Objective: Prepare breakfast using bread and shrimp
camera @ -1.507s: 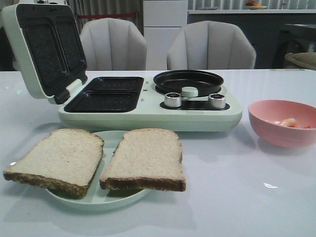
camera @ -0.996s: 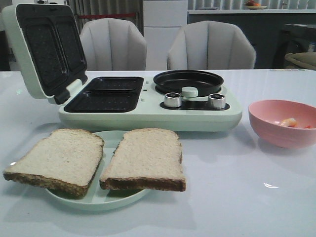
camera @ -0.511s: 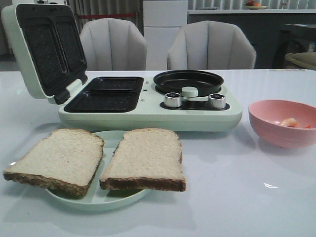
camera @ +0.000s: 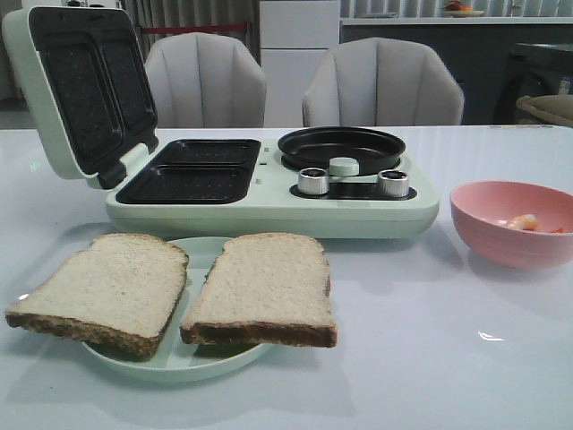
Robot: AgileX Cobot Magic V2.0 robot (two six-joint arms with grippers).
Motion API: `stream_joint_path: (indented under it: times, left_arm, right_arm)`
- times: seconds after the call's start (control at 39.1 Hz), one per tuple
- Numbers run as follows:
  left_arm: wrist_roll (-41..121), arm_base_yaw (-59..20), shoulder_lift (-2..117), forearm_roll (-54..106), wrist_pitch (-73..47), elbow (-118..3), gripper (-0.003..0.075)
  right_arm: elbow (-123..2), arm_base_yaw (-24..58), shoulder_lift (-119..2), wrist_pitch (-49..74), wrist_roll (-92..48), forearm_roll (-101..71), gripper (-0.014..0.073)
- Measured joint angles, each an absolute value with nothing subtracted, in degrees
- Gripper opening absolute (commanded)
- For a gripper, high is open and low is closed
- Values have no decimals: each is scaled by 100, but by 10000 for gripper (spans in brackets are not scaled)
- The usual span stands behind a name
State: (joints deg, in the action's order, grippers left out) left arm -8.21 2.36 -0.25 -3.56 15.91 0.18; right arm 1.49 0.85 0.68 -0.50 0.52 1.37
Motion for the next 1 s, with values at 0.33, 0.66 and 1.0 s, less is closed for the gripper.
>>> stream_joint_path:
  times: [0.33, 0.66, 1.0]
  left_arm:
    - [-821, 236, 127, -344, 116, -1569, 114]
    - [-821, 236, 1142, -227, -2272, -2705, 114]
    - [-821, 21, 1514, -74, -2470, -2489, 115]
  right_arm:
    - [149, 85, 68, -50, 52, 137, 141]
    - [149, 85, 68, -50, 52, 137, 141]
    - [149, 85, 68, -61, 52, 137, 141]
